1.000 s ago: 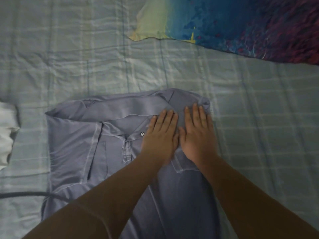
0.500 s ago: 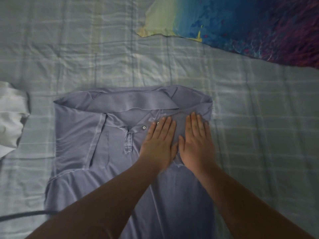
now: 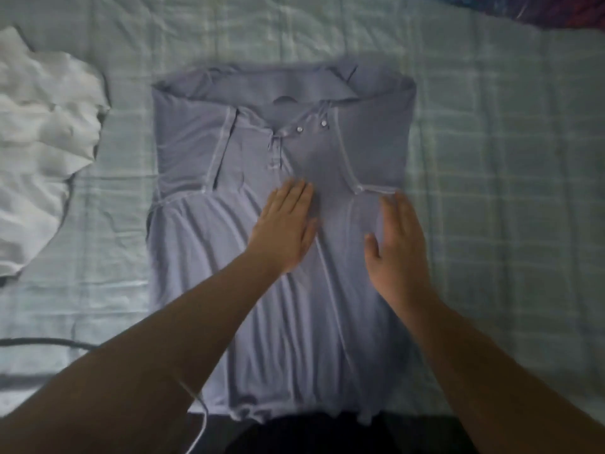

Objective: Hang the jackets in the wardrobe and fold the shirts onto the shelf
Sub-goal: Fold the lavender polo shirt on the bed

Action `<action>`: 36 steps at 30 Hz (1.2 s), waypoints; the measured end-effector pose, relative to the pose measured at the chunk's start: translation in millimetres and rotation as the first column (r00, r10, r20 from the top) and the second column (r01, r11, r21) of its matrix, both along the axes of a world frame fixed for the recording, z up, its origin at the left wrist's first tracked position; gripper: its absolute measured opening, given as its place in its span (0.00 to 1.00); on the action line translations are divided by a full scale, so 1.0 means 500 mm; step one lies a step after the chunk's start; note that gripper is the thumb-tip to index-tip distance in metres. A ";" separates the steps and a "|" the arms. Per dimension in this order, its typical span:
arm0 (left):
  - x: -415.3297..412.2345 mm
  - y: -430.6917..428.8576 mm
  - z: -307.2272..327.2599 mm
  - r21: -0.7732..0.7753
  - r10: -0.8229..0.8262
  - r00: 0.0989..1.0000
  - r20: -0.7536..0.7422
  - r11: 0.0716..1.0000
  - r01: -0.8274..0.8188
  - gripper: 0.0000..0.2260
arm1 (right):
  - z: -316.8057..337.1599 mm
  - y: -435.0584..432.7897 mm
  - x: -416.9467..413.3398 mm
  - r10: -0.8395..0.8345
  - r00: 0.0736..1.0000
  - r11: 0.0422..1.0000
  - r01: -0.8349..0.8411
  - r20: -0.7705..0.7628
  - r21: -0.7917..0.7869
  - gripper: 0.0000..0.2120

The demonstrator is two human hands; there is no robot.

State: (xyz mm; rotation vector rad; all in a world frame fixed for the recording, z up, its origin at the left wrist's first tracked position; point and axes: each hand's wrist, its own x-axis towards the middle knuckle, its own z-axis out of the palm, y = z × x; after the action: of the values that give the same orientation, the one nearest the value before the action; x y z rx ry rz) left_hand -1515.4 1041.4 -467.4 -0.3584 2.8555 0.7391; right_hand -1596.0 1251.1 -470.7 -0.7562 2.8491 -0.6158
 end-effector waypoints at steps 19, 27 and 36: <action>0.630 -0.042 0.039 0.001 0.737 0.461 0.494 0.530 -0.848 0.09 | 0.039 0.203 0.343 -0.589 0.504 0.793 0.511 0.632 0.332 0.11; 0.706 -0.041 0.076 0.221 0.789 0.486 0.377 0.433 -0.874 0.09 | 0.077 0.250 0.375 -0.524 0.435 0.631 0.776 0.732 -0.010 0.14; 0.777 -0.064 0.055 0.467 0.569 0.457 0.684 0.141 -0.873 0.07 | 0.075 0.342 0.355 -0.472 0.288 0.679 0.721 0.833 0.135 0.11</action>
State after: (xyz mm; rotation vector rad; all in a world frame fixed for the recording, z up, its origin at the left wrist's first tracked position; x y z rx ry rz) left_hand -1126.7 1009.4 -439.7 -1.6122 1.4905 1.7676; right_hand -1418.7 1421.9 -433.0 0.6219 2.0045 -1.0971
